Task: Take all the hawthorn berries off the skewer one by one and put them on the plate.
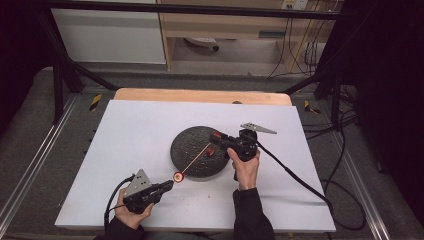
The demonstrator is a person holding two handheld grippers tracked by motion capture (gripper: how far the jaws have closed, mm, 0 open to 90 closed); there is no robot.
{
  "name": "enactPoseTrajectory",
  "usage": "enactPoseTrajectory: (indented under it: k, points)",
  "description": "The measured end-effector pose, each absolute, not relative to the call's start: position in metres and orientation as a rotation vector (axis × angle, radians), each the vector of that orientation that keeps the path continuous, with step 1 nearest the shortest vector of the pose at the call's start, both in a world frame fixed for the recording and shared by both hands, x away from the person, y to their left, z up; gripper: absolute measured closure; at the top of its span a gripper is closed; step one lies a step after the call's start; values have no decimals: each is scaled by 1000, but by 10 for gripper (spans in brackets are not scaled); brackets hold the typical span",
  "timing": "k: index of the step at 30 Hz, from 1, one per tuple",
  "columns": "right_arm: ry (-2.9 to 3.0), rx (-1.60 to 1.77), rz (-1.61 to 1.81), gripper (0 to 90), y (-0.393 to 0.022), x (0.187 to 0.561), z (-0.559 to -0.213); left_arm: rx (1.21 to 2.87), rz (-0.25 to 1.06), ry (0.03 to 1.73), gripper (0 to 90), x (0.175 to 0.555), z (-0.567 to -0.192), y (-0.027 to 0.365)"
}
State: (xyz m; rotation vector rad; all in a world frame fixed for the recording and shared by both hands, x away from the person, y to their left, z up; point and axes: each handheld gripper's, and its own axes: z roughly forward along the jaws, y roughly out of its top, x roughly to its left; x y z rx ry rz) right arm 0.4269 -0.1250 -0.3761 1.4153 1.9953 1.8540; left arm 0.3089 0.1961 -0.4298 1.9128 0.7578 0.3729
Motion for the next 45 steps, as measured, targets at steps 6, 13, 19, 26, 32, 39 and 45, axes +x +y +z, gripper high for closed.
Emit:
enactPoseTrajectory:
  k: [6,13,19,26,32,39,45]
  points:
    - [1972,1438,1831,599,-134,440,-371,1915,376,764,883,309,-430,197]
    - [1975,1469,1761,597,-138,455,-375,1904,383,777,883,309,-430,201]
    - [2024,1495,1684,597,-132,466,-393,1901,387,779,883,310,-429,202]
    - [2113,1525,1601,596,-118,477,-424,1900,382,785,883,311,-430,202]
    - [2145,1532,1528,593,-113,481,-442,1901,383,787,883,311,-430,202]
    - [2159,1518,1463,579,-110,483,-451,1906,378,790,883,312,-431,201]
    - [2167,1486,1439,532,-112,482,-448,1909,380,788,883,312,-431,202]
